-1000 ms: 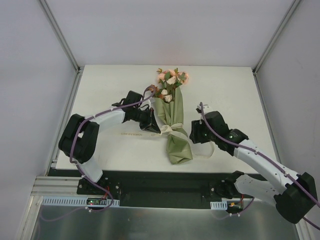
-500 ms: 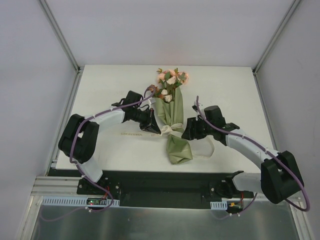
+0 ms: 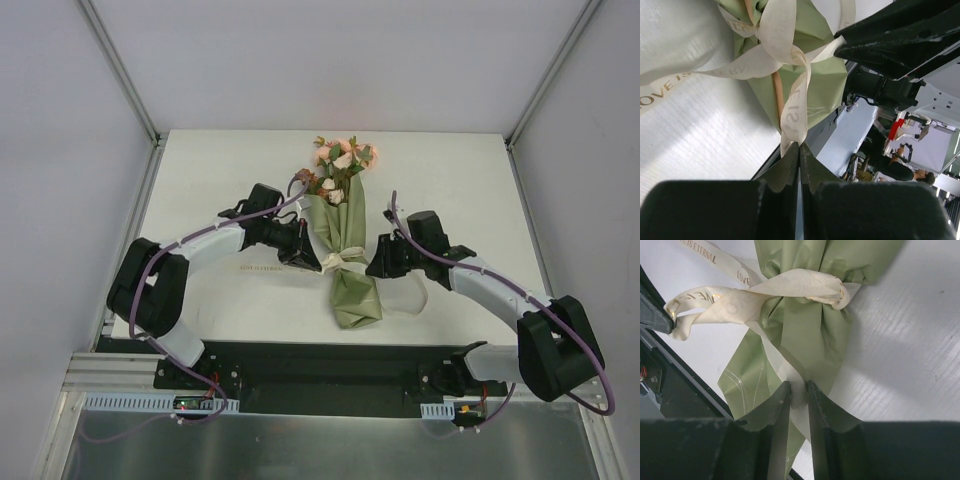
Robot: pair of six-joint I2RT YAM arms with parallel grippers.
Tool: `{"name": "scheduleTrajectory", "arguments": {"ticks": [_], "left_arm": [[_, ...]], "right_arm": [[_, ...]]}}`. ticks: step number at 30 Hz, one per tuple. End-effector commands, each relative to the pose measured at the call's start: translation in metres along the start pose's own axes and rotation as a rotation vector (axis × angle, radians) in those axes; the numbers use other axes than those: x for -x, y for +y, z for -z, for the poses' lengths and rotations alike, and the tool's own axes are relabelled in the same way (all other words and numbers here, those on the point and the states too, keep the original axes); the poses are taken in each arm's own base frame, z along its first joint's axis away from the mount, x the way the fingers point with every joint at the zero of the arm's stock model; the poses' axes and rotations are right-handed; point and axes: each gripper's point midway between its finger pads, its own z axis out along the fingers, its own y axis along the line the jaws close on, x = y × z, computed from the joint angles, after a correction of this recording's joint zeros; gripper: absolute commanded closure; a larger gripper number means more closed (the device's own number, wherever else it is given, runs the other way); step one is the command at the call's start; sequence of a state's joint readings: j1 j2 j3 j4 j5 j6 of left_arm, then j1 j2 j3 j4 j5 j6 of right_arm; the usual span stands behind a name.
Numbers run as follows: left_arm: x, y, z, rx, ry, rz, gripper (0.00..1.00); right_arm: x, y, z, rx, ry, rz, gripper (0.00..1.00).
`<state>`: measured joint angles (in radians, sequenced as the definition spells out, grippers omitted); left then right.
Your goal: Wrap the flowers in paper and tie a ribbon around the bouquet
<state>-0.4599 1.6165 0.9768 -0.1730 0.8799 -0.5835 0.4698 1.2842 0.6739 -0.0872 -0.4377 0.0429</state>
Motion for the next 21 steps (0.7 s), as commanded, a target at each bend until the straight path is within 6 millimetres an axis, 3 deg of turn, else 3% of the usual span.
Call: {"name": "scheduleTrajectory", "arguments": {"ticks": [1, 6, 13, 19, 21], "left_arm": [[-0.012, -0.008, 0.006, -0.006, 0.0, -0.051, 1.0], [-0.02, -0.002, 0.005, 0.027, -0.007, -0.049, 1.0], [-0.044, 0.003, 0.003, 0.098, 0.005, -0.082, 1.0], [-0.068, 0.004, -0.003, 0.141, 0.049, -0.091, 1.0], [-0.07, 0.005, 0.0, 0.162, 0.047, -0.09, 0.87]], "right_arm": [[0.027, 0.002, 0.005, -0.02, -0.071, 0.014, 0.77], [0.04, 0.006, 0.006, -0.022, -0.086, 0.022, 0.78], [0.051, 0.007, -0.002, -0.036, -0.056, -0.024, 0.88], [0.046, 0.01, -0.011, -0.015, 0.005, -0.077, 0.96], [0.041, 0.01, -0.01, -0.013, 0.021, -0.077, 0.98]]}}
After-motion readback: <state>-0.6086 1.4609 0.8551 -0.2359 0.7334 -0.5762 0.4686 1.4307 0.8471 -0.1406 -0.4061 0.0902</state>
